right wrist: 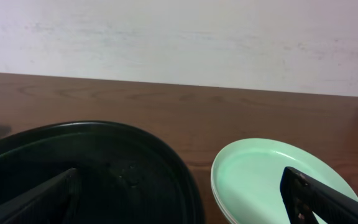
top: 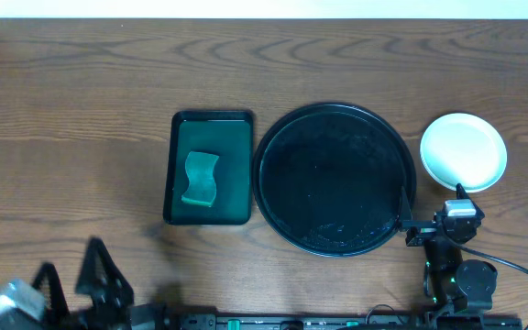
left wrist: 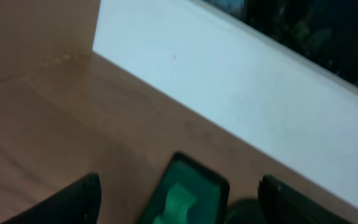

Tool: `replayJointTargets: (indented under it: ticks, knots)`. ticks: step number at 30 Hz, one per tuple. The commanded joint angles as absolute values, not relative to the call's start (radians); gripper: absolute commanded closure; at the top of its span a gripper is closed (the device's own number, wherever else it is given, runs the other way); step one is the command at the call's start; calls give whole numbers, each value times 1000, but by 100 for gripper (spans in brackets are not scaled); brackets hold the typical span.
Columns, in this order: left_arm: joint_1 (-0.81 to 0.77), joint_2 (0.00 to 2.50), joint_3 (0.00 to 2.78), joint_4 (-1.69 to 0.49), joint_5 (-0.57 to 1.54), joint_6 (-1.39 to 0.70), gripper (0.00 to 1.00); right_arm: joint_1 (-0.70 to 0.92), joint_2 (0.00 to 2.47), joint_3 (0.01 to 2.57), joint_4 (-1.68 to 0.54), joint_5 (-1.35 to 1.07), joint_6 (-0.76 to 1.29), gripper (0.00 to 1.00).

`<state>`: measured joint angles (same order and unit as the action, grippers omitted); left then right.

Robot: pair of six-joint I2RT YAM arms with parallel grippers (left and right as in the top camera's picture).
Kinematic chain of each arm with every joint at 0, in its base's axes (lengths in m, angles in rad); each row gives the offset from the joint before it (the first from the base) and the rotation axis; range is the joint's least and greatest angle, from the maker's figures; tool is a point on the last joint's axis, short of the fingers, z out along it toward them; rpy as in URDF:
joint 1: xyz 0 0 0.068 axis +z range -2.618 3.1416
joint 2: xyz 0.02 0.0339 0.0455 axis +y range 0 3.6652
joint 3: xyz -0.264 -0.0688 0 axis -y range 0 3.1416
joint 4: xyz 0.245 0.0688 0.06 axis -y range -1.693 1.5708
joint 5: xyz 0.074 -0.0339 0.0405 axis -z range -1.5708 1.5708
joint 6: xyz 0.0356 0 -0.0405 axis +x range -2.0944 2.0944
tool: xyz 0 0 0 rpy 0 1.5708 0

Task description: Clean dirty plates on tray and stack at the side

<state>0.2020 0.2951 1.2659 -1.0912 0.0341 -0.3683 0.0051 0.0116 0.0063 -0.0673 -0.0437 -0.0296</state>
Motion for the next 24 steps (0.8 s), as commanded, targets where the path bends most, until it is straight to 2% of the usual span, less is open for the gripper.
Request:
replayJointTargets:
  ticks: [1,7,17,21,24]
  knots:
    - [174,228,1274,-1168,24,-345,19,15,6,5,-72,-33,-15,1]
    - [141,138,1272,-1290,14,-345,19,15,6,5,-72,-33,-15,1]
    - [80,4,1187,-1304,14,-346,19,15,6,5,-72,-33,-15,1]
    - [72,3,1132,-1257,14,-369,19,15,6,5,-72,-33,-15,1]
    - [71,3,1052,-1081,14,-368,19,15,6,5,-72,-33,-15,1]
